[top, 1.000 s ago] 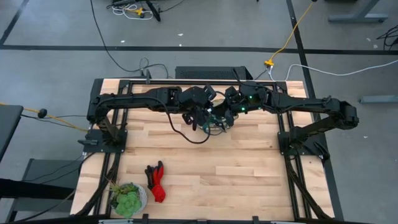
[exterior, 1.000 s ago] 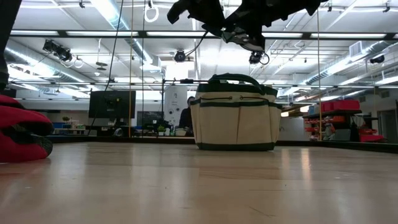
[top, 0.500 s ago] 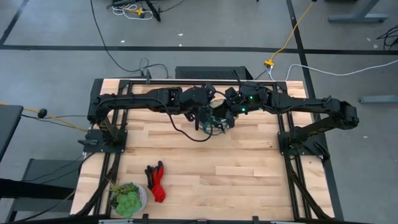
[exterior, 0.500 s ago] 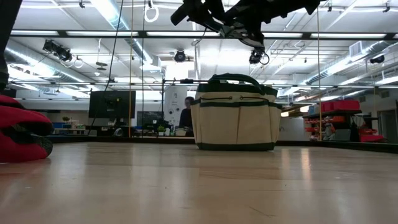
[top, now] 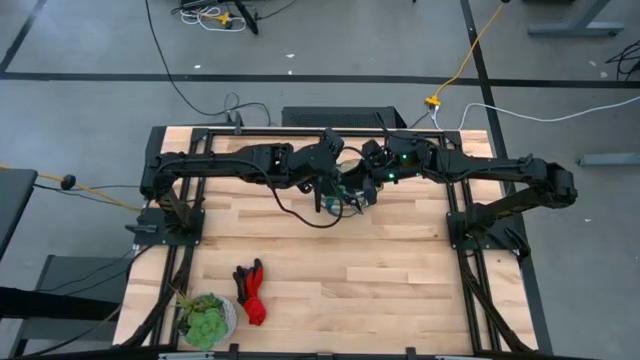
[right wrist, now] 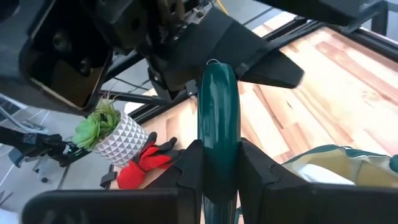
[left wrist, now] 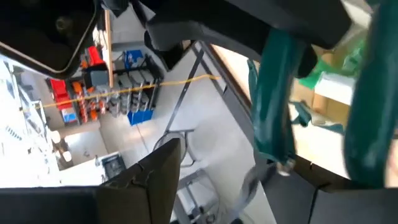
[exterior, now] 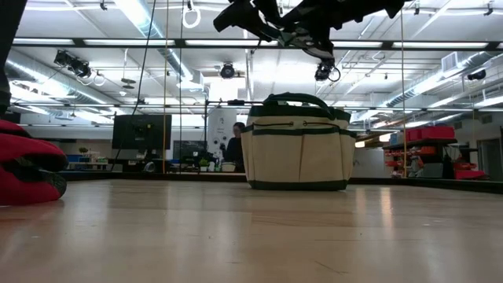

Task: Pick & Place Garden tools in Gardening bag
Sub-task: Put the green shear scissors into the gardening bag

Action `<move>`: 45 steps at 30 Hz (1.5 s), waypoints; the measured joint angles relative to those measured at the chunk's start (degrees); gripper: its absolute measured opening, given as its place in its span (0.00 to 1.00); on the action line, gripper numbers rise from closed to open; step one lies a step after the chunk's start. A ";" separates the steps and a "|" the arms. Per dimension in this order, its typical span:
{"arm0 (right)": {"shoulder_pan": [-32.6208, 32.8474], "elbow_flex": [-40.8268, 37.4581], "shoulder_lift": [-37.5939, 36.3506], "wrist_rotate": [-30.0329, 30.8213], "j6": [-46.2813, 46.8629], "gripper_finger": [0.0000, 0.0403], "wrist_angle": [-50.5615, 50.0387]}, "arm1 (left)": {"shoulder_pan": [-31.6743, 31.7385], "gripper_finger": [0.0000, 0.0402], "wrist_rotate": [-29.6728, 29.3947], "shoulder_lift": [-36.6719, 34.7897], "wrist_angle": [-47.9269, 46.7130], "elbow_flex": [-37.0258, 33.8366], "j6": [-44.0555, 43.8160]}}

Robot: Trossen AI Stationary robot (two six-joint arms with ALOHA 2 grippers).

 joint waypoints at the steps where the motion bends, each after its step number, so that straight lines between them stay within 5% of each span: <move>1: -0.10 0.00 0.00 0.03 0.00 0.15 0.01 | 0.01 0.52 -0.86 -0.02 -0.27 0.00 -0.06; 19: -0.12 0.00 -0.16 -0.18 -0.40 0.15 0.44 | 2.10 0.52 -8.53 -2.46 -1.65 -0.04 -0.51; 28: -0.14 -0.02 -0.49 0.06 -2.35 0.15 0.17 | 4.29 0.52 -8.23 -5.54 -5.40 -0.02 -9.04; 35: -0.14 -0.02 -0.52 3.85 -7.81 0.15 0.30 | 4.11 0.50 3.27 -9.11 -5.33 -0.02 -20.18; 45: -0.14 -0.02 -0.52 9.32 -15.12 0.15 1.04 | 3.98 0.36 17.16 -14.16 -5.66 0.00 -31.45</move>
